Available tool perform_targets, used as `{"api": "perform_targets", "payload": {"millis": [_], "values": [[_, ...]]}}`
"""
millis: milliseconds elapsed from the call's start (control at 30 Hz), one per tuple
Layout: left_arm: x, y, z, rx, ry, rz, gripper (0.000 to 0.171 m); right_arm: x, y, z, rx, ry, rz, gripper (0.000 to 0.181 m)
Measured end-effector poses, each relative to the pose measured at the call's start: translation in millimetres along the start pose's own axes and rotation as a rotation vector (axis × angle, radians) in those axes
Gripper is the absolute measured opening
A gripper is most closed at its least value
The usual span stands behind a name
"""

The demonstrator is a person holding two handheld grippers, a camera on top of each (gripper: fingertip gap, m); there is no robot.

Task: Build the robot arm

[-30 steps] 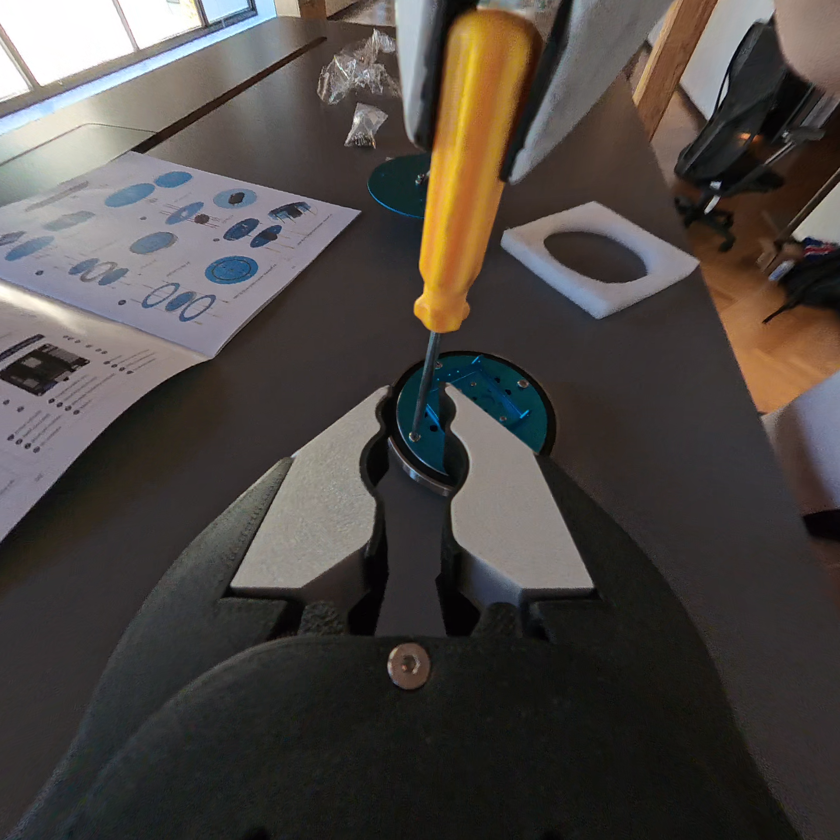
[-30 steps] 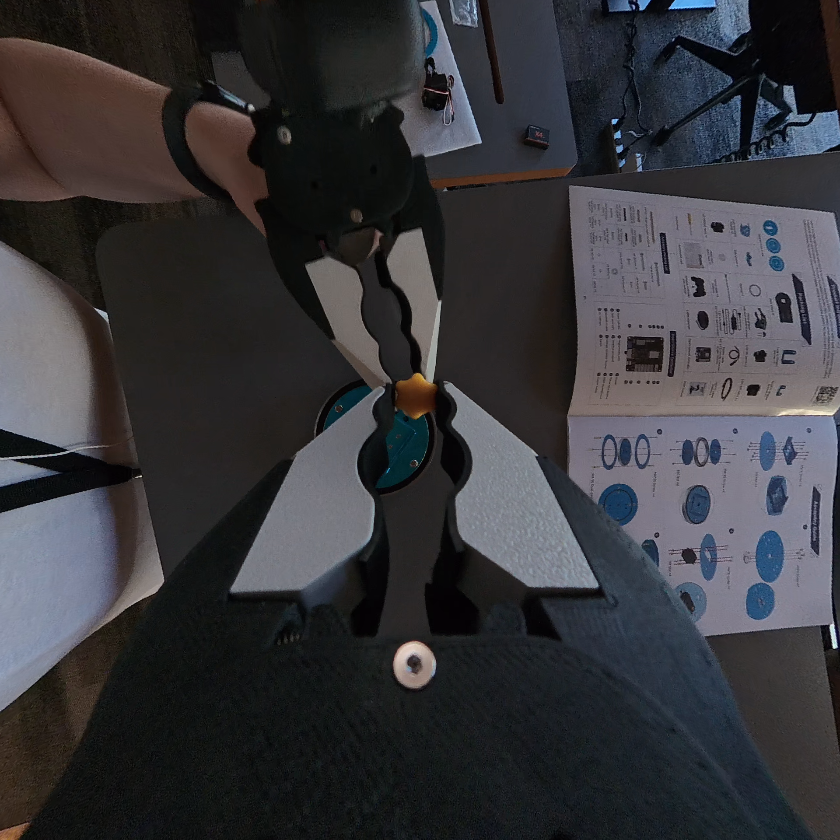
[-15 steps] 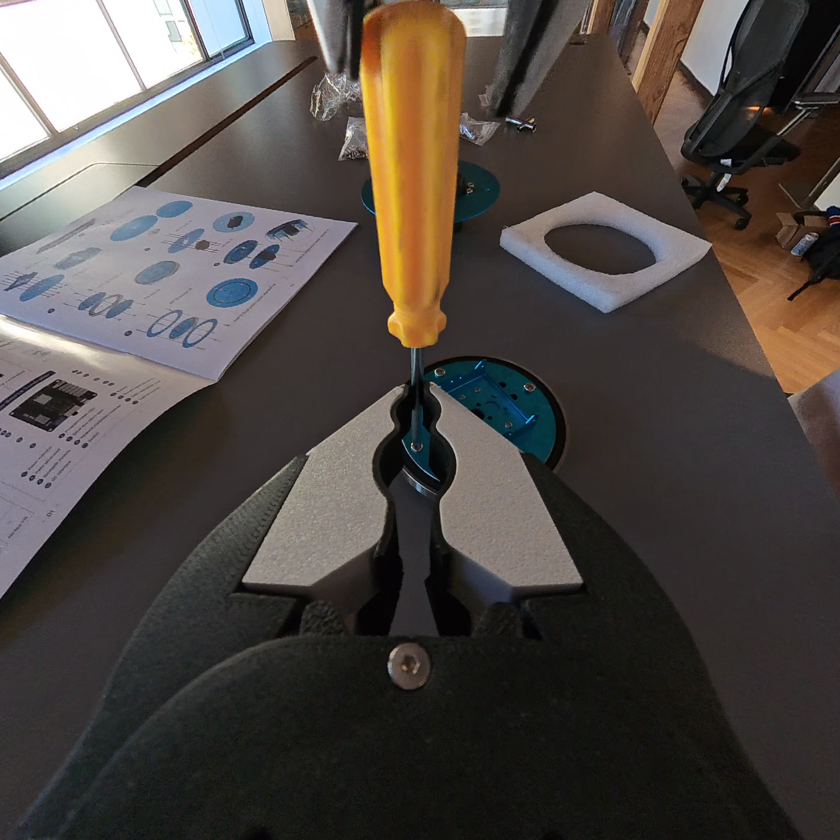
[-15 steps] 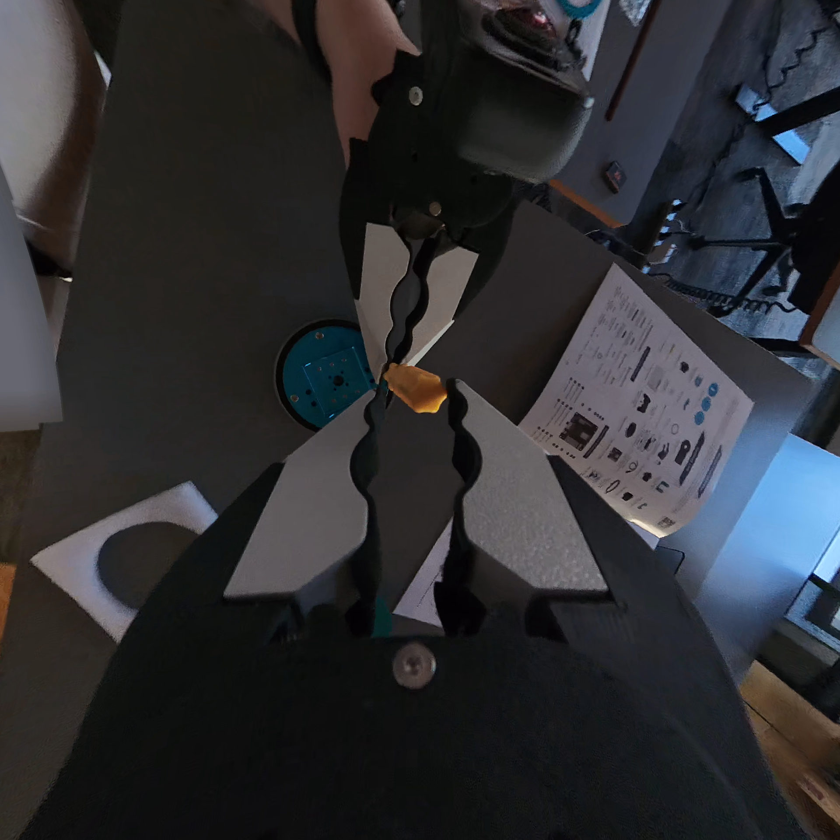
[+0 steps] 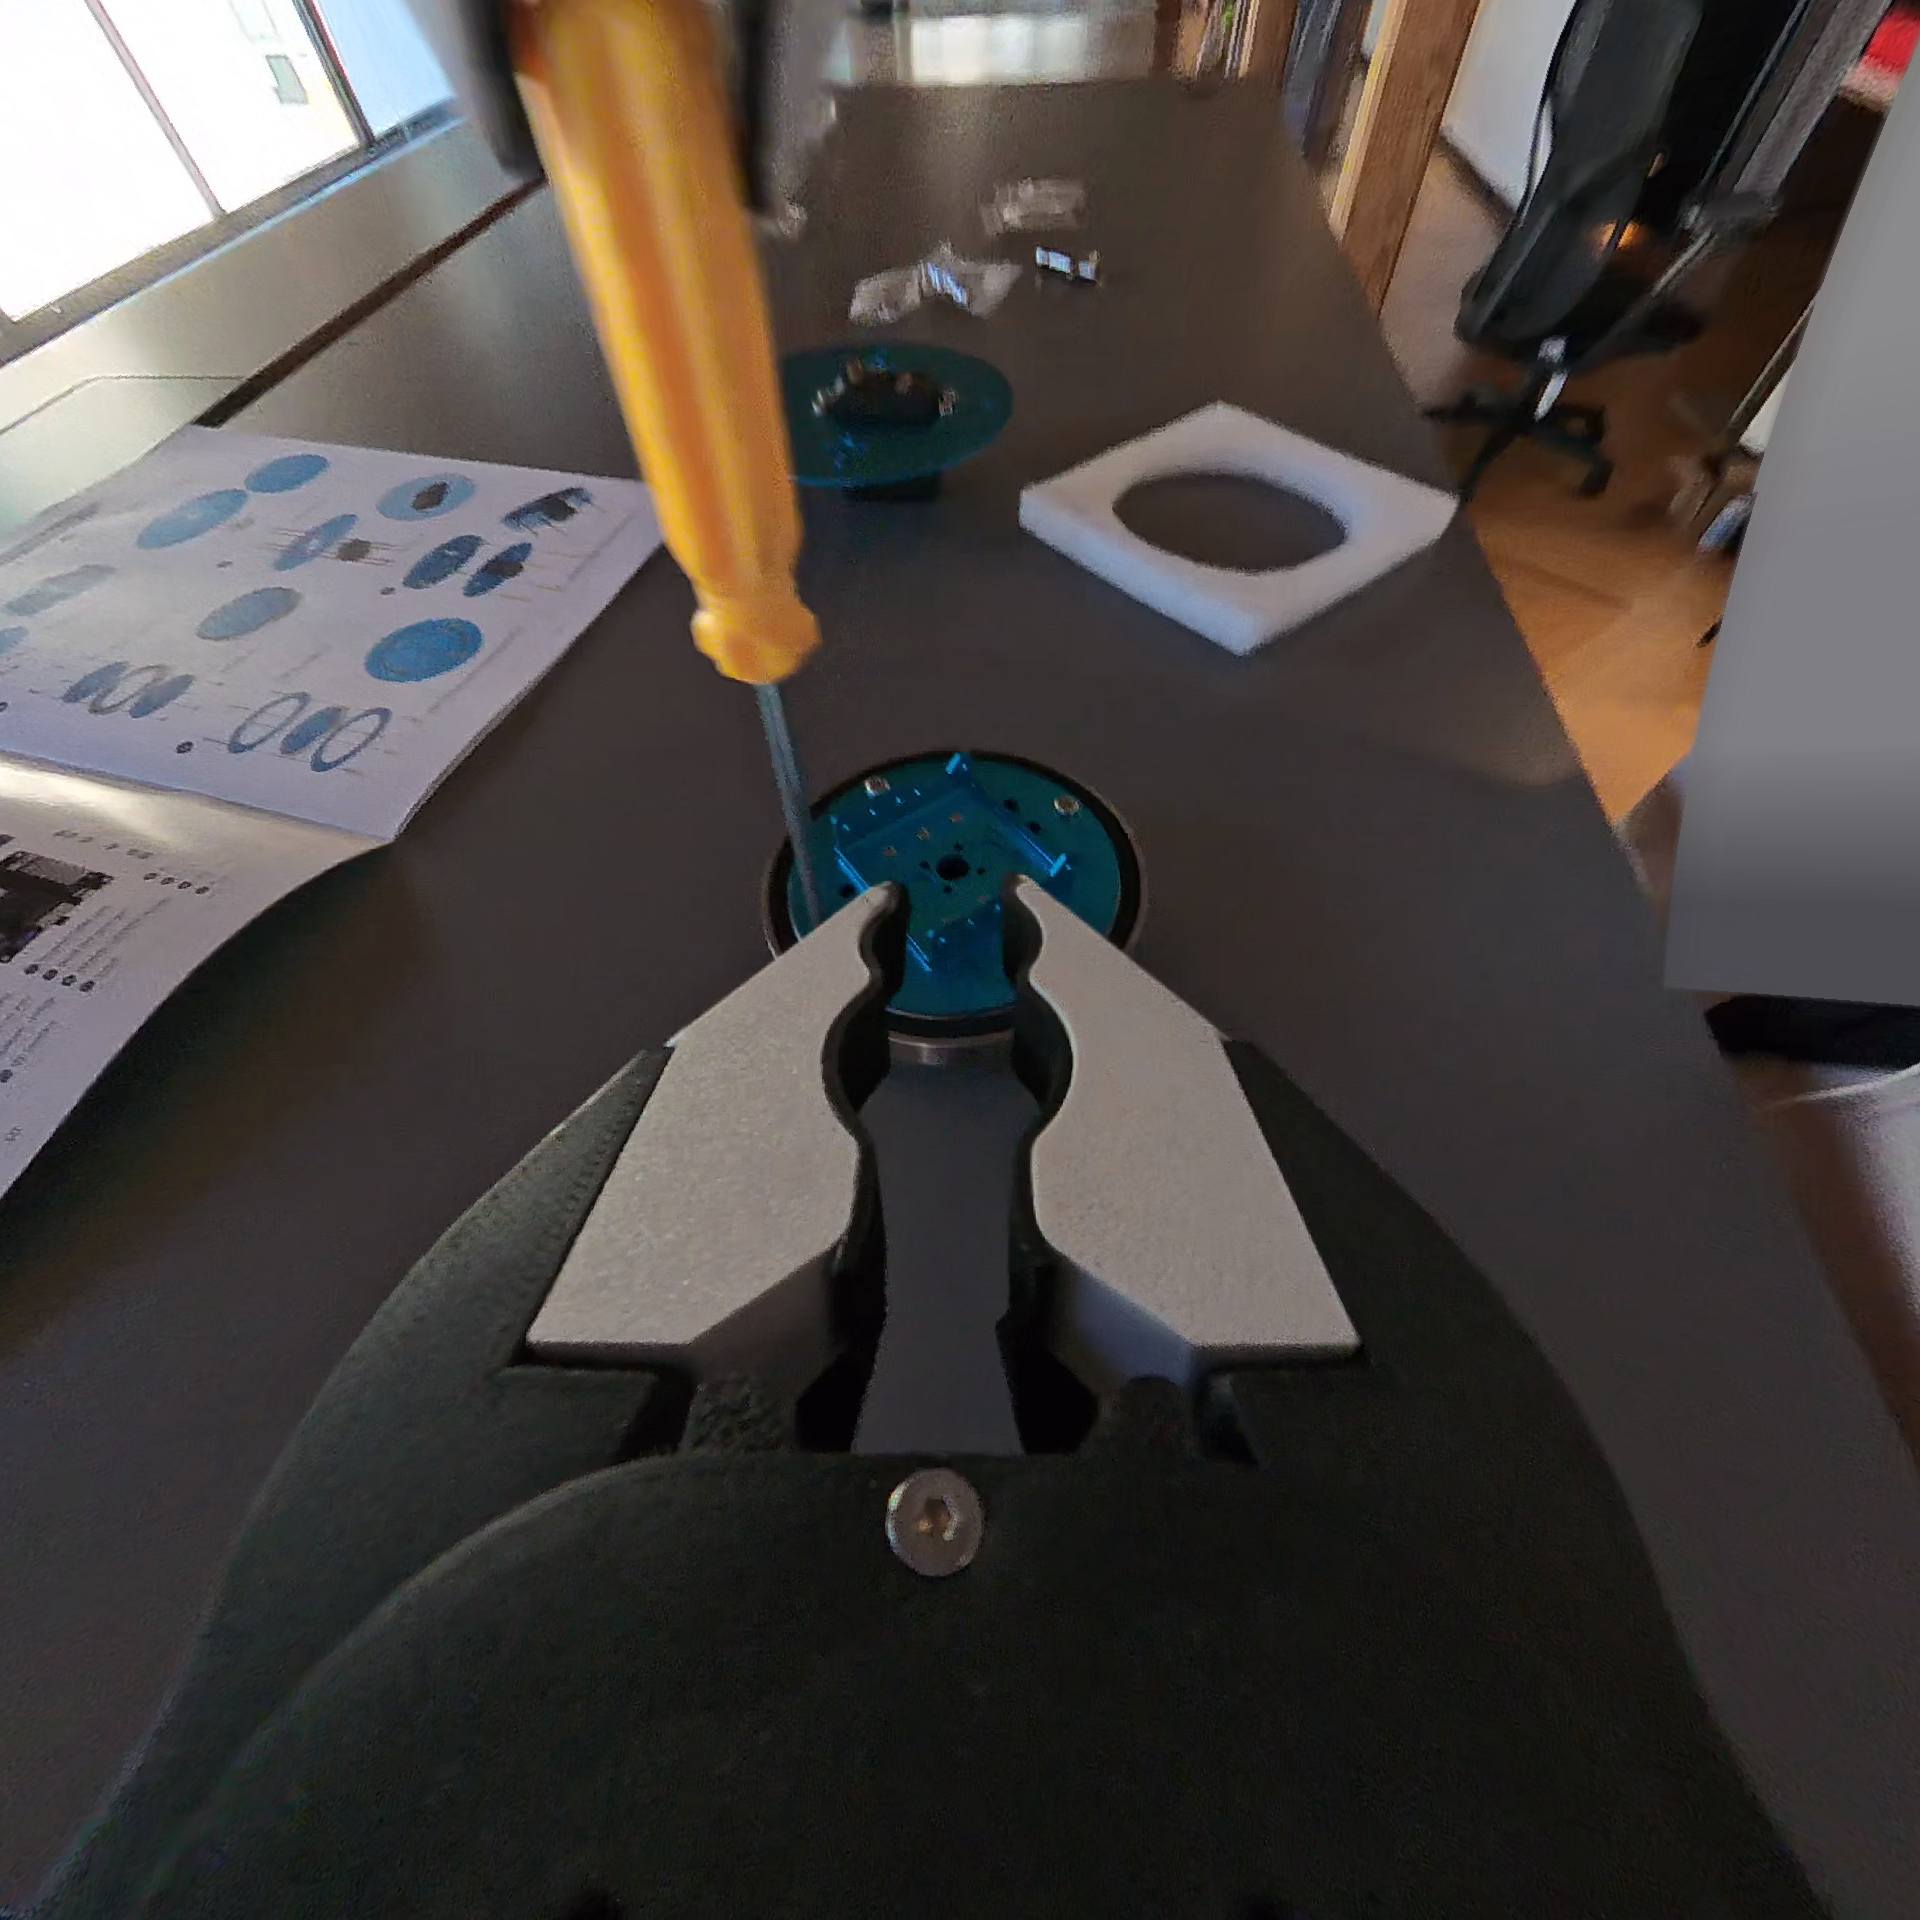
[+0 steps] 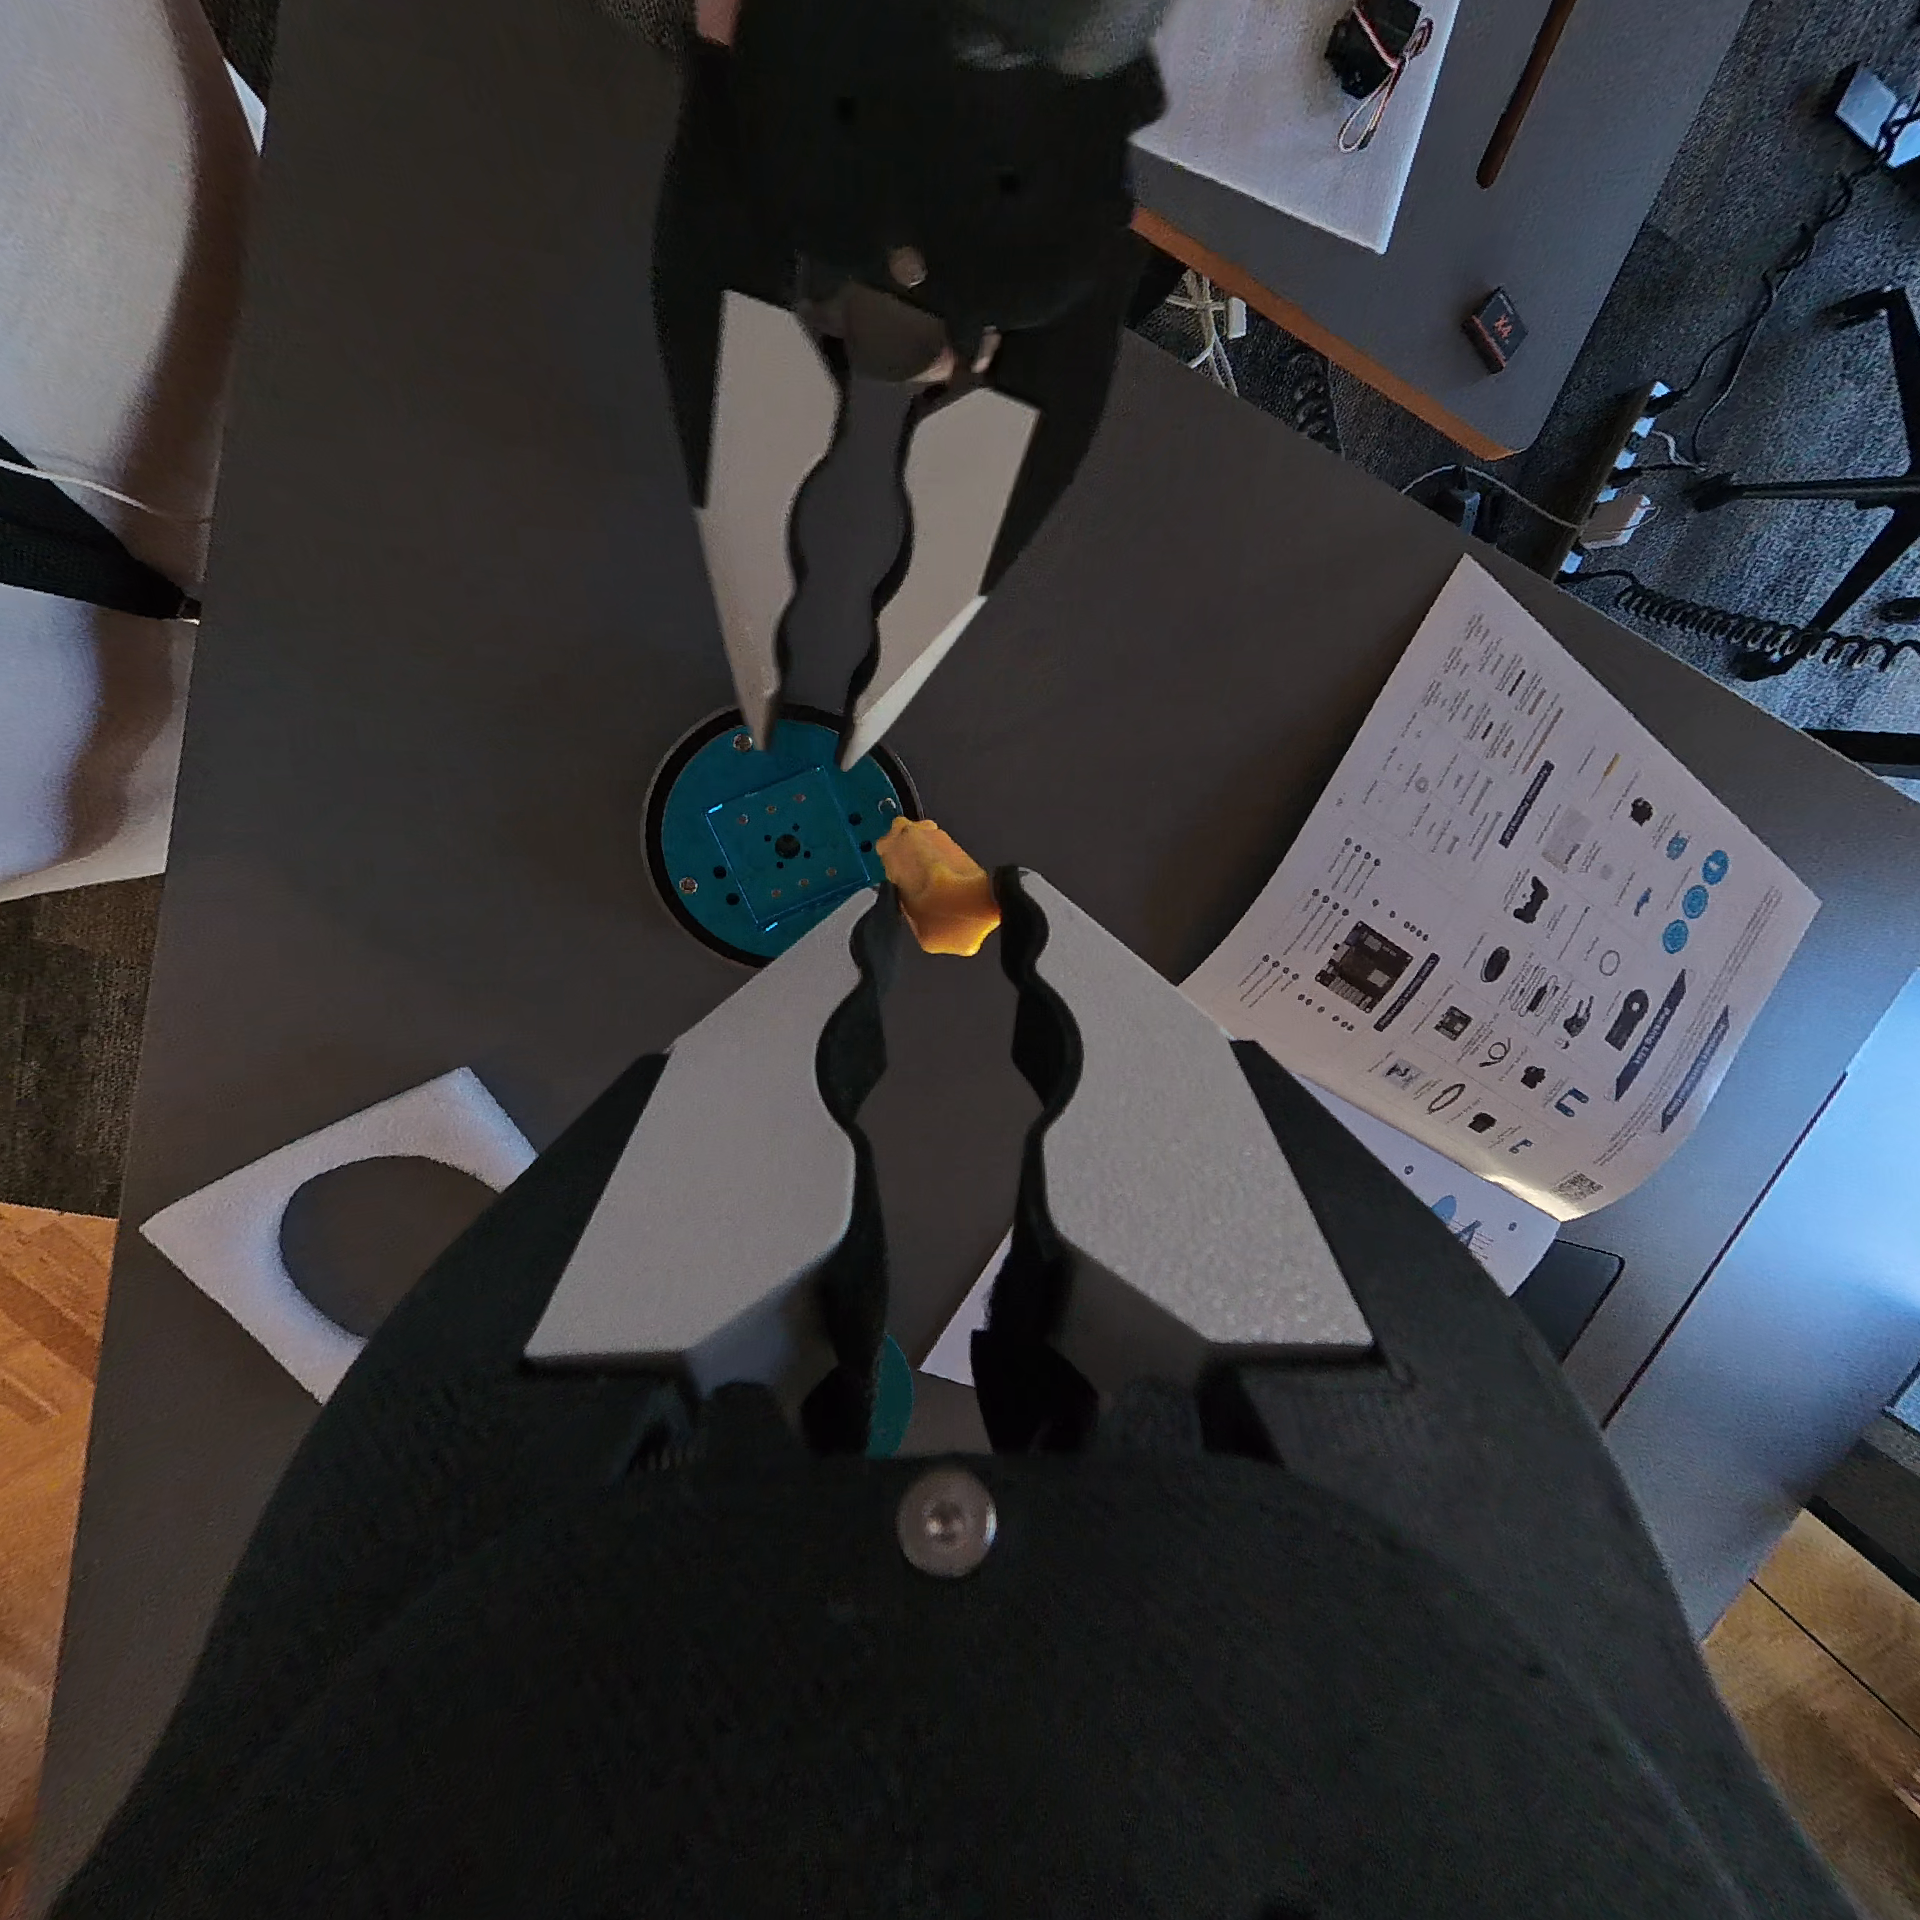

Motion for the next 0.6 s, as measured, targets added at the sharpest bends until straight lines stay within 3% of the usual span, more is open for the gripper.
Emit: {"api": "perform_targets", "payload": {"millis": [67, 167, 600], "values": [[6.0, -8.5, -8.6, -0.028, -0.077, 0.069, 0.026, 0.0, -0.1, -0.6, 0.0, -0.002, -0.004, 0.018], [10.3, -19.7, -12.2, -0.091, -0.164, 0.135, 0.027, 0.0, 0.0, -0.8, -0.001, -0.001, -0.003, 0.018], [6.0, -30.7, -13.8, -0.122, -0.048, 0.167, 0.016, 4.7, 0.8, -1.3, 0.063, -0.23, 0.004, 0.017]]}}
Point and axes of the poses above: each gripper's, where its closed fingertips meet, y back along the fingers, x out of its underside, z = x × y across the jaws, the point moved 7 cm from there along y, back along the fingers, and after that the axes turned 8 degrees about -x, right-handed, at the moved point
